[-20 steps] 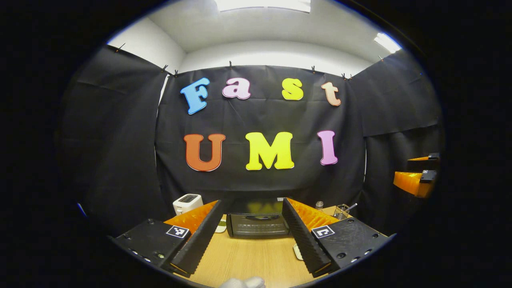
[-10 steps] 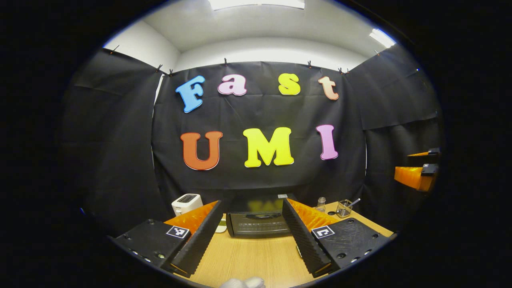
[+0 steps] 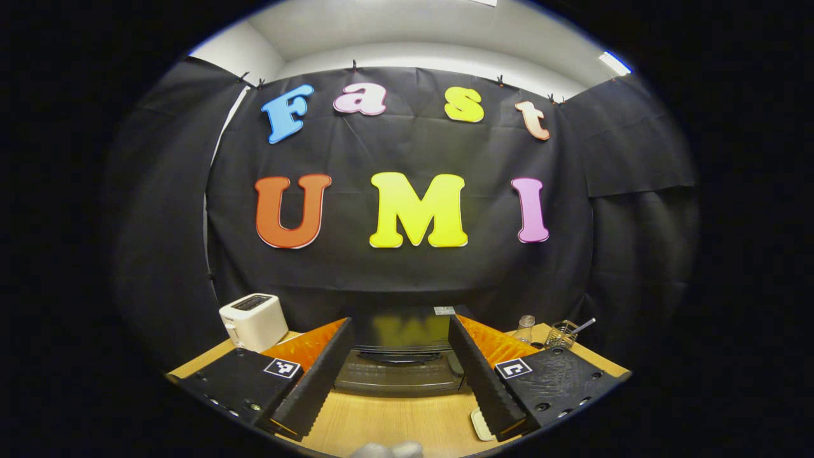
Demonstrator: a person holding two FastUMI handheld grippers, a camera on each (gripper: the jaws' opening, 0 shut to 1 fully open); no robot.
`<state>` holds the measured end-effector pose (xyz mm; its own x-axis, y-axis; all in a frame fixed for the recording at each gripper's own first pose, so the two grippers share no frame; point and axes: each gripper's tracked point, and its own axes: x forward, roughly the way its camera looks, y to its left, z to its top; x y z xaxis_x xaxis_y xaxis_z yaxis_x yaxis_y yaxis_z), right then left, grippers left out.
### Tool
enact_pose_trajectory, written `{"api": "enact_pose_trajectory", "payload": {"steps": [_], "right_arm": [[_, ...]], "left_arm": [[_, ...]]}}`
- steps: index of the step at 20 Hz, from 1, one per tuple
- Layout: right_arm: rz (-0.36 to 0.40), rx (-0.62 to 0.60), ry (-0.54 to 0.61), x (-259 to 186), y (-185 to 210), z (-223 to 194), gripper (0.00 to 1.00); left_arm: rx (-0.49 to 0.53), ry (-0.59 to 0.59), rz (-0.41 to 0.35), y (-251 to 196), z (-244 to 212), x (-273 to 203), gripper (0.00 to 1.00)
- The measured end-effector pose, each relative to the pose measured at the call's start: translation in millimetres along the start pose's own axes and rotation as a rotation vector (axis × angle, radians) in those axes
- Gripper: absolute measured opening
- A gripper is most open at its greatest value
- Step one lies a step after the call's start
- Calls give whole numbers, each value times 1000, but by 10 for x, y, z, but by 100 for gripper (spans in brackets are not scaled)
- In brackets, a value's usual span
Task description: Open the electric oven with the left hand, put the food in, and close the electric oven.
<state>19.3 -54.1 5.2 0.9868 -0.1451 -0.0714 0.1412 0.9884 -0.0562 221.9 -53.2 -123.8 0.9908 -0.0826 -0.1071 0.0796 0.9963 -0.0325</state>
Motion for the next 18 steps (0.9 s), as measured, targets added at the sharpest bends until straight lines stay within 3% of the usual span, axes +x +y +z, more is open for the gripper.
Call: {"api": "enact_pose_trajectory", "payload": {"steps": [7, 12, 18], "right_arm": [[-102, 9, 62, -114, -295, -215, 99], [-142, 22, 87, -152, -371, -342, 99], [-143, 29, 90, -169, -302, -333, 99]], "left_arm": [[29, 110, 28, 65, -700, 792, 96], [72, 140, 30, 126, -935, 1041, 95], [49, 182, 9, 130, -1046, 1056, 96]]}}
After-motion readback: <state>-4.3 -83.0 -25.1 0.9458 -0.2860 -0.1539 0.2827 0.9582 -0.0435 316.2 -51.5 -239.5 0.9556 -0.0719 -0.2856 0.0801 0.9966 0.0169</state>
